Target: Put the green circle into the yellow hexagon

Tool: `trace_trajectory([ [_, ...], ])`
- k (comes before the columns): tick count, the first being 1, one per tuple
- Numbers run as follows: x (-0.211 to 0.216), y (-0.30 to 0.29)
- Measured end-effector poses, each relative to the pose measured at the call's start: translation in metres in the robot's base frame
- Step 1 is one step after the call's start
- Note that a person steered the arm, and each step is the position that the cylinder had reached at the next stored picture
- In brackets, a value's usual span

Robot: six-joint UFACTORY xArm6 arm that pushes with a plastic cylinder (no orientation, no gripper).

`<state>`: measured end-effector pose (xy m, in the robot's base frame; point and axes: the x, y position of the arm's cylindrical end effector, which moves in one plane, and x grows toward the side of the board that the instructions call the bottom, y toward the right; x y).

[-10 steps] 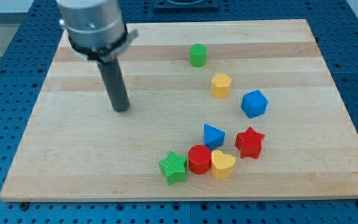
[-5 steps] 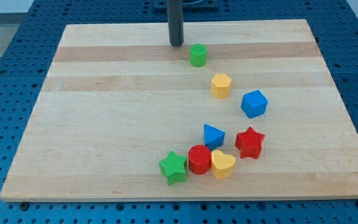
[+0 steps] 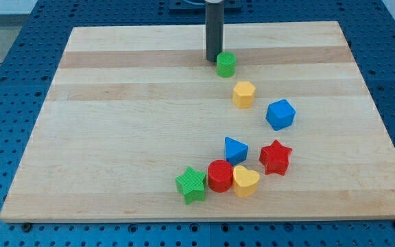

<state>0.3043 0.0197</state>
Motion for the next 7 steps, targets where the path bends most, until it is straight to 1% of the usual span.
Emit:
trace_trajectory([
  [1,0.007,0.004],
  [3,0.008,0.004],
  [4,0.025,0.009],
  [5,0.046,0.027],
  [6,0.050,0.033],
  [7,0.040,0.026],
])
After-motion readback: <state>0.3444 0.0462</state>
